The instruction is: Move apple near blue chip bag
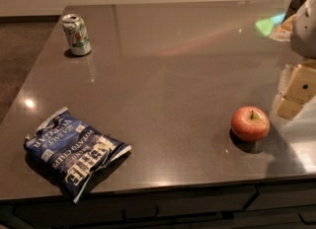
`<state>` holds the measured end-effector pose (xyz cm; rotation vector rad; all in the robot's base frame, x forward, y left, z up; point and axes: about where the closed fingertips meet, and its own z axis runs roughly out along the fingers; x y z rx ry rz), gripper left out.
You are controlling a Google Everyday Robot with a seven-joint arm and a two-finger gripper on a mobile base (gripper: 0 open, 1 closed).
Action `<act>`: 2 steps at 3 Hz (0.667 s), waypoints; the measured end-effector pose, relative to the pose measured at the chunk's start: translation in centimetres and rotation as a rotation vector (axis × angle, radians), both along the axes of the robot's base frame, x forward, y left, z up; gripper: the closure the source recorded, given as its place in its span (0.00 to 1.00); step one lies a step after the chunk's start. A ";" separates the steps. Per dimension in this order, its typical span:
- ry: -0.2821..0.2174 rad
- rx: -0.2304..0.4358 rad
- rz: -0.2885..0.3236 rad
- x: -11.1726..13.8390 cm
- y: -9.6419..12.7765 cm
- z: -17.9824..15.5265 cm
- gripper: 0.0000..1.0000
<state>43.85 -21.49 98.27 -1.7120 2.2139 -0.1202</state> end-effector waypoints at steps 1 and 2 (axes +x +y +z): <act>0.000 0.000 0.000 0.0 0.0 0.0 0.00; 0.044 0.010 0.014 -0.2 0.3 -1.1 0.00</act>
Offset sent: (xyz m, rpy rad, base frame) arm -0.0051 0.0071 -0.0345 0.0273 0.1435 0.0391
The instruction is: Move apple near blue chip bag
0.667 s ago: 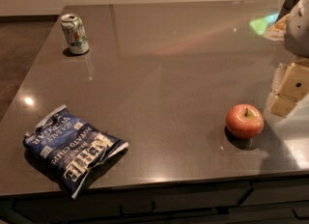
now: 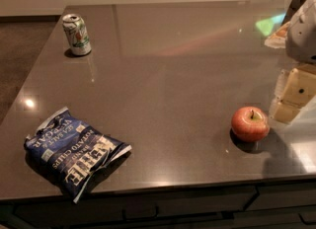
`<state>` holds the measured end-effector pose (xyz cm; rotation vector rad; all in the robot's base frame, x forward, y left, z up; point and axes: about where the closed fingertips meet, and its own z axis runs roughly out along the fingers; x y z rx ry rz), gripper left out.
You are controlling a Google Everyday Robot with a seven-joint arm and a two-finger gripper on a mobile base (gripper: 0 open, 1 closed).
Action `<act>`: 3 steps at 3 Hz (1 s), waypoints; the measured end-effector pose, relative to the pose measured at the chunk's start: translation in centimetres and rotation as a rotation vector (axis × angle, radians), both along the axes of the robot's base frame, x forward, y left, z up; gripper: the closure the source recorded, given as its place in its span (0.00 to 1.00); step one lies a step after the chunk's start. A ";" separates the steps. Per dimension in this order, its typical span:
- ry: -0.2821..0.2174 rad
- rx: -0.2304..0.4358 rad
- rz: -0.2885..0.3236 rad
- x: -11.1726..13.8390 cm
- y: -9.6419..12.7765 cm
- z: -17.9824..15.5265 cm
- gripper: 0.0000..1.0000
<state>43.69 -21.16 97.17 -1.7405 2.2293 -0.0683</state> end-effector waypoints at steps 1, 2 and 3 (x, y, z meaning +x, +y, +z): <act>0.048 0.025 0.019 -0.3 0.6 -2.2 0.00; 0.080 0.064 0.040 -0.3 1.0 -4.7 0.00; 0.105 0.093 0.058 -0.3 1.0 -7.3 0.00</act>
Offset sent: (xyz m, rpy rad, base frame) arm -0.0031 0.0120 -0.0865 0.1279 0.1322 0.0732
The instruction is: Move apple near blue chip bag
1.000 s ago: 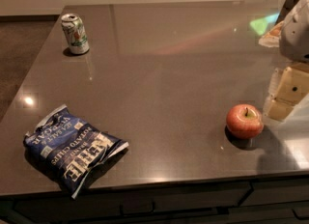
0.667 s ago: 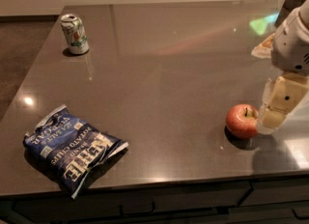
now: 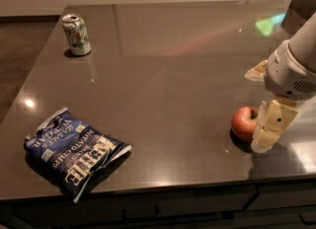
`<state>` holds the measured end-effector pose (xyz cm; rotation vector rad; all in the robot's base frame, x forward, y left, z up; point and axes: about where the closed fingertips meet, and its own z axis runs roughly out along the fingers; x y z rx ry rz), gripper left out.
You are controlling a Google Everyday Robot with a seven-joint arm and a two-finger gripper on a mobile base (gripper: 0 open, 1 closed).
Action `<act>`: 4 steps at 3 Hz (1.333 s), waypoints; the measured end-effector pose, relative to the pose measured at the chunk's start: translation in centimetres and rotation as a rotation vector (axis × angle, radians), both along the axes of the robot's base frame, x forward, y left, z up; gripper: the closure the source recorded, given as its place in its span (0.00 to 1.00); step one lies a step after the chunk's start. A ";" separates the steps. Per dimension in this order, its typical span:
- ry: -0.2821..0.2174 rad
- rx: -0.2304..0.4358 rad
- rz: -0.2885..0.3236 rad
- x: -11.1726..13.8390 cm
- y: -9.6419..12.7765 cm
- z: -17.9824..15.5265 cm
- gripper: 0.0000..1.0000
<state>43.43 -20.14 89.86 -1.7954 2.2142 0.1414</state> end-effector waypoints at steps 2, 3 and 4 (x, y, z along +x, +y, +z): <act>0.032 0.015 0.033 -0.6 -0.2 -3.8 0.01; 0.047 0.008 0.042 -0.9 -0.1 -4.9 0.23; 0.056 0.004 0.036 -0.9 -0.2 -5.3 0.46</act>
Offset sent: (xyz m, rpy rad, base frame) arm -0.0094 -0.0057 -0.0501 0.0218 0.0400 0.0419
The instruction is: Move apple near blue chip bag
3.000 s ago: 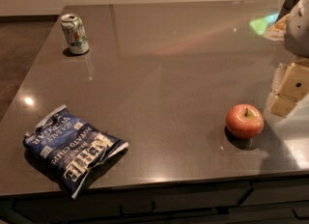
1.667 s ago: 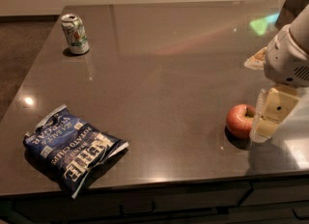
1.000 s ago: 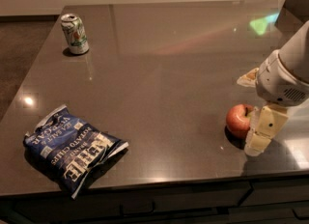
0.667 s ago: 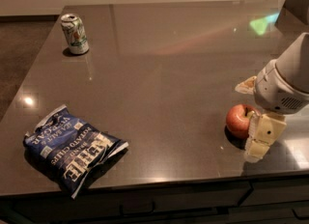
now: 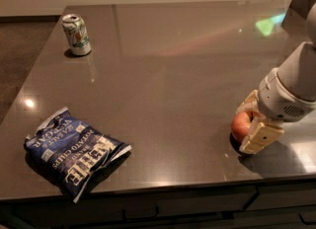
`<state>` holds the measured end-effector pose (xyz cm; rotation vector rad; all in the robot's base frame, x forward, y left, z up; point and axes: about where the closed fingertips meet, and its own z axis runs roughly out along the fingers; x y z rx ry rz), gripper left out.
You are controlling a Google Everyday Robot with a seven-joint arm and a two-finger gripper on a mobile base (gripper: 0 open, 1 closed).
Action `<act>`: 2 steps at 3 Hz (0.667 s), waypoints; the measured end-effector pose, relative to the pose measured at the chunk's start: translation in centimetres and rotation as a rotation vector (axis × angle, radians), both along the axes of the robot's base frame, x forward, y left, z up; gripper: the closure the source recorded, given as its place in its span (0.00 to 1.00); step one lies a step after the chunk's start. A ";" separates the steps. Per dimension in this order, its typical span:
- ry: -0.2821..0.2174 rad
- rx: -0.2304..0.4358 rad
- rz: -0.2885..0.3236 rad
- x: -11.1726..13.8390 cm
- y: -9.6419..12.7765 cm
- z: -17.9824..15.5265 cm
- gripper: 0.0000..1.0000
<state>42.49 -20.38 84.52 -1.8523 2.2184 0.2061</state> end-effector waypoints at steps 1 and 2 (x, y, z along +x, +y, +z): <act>0.016 -0.006 -0.024 0.5 0.7 0.8 0.69; 0.017 0.032 0.000 1.3 4.8 3.1 0.98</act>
Offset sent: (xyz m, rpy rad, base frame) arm 0.0203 0.0822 0.0558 0.0696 0.0224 0.0110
